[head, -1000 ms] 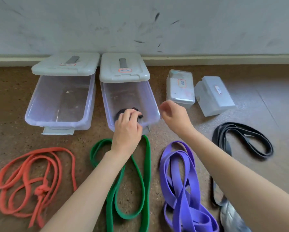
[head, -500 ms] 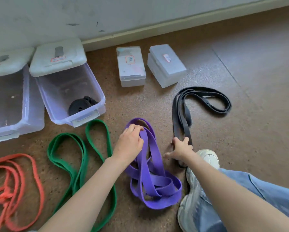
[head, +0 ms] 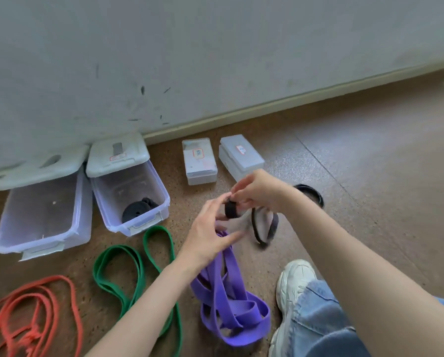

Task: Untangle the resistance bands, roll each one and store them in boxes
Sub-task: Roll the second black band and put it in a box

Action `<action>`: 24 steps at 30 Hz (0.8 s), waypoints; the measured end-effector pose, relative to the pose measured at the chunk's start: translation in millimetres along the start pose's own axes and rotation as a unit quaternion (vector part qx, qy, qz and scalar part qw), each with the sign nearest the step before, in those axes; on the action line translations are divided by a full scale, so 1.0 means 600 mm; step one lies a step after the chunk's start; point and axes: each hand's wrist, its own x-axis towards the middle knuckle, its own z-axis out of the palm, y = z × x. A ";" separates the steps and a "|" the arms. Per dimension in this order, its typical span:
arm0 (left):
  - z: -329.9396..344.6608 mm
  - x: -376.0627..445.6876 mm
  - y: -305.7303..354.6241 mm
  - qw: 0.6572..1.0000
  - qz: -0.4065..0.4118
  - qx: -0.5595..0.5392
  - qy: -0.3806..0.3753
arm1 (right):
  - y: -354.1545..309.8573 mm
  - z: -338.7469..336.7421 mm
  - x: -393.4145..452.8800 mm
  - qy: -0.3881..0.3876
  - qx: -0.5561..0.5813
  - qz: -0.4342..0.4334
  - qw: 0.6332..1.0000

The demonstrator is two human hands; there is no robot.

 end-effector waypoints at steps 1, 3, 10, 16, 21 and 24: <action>-0.011 -0.001 0.023 0.999 0.019 -0.021 0.035 | -0.027 -0.008 -0.022 -0.001 -0.014 -0.023 1.000; -0.040 -0.008 0.067 0.996 0.038 -0.011 0.085 | -0.065 -0.022 -0.063 -0.010 0.000 -0.058 0.998; -0.137 -0.049 0.206 0.982 0.153 0.029 0.111 | -0.128 -0.039 -0.207 -0.101 -0.011 -0.201 0.974; -0.206 -0.082 0.267 0.978 0.125 -0.105 0.128 | -0.146 0.005 -0.255 0.015 -0.041 -0.278 0.960; -0.260 -0.108 0.273 0.987 0.063 -0.001 0.145 | -0.175 0.035 -0.275 -0.044 -0.030 -0.291 0.955; -0.281 -0.132 0.260 0.938 0.167 0.292 0.083 | -0.194 0.046 -0.271 -0.031 -0.125 -0.289 0.949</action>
